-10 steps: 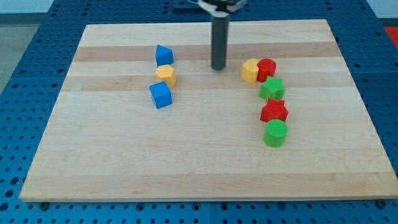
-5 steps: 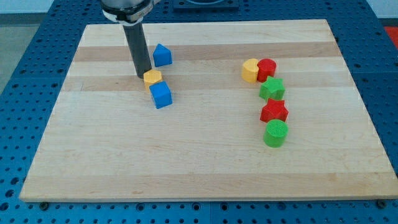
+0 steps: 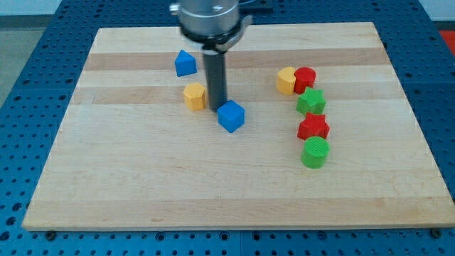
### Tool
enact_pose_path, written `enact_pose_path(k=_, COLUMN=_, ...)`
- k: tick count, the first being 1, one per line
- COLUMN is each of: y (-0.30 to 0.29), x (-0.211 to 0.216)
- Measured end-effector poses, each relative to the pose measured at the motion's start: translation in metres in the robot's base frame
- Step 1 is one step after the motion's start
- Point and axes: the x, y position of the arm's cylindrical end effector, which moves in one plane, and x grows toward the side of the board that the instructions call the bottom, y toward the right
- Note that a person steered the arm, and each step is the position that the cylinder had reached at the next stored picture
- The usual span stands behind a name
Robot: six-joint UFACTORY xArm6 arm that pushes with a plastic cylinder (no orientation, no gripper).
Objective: Move the yellow hexagon close to the yellow heart
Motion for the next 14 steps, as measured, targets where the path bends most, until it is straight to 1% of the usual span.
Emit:
enact_pose_path(k=1, y=0.002, x=0.005)
enact_pose_path(k=3, y=-0.065, x=0.061)
enact_pose_path(k=4, y=-0.092, x=0.073)
enact_pose_path(k=5, y=-0.109, x=0.025)
enact_pose_path(k=7, y=-0.098, x=0.015)
enact_pose_path(k=9, y=-0.021, x=-0.015)
enact_pose_path(k=10, y=0.014, x=-0.02)
enact_pose_path(k=11, y=0.025, x=-0.02)
enact_pose_path(k=12, y=0.01, x=-0.016)
enact_pose_path(k=13, y=-0.028, x=-0.004)
enact_pose_path(k=14, y=-0.046, x=-0.007)
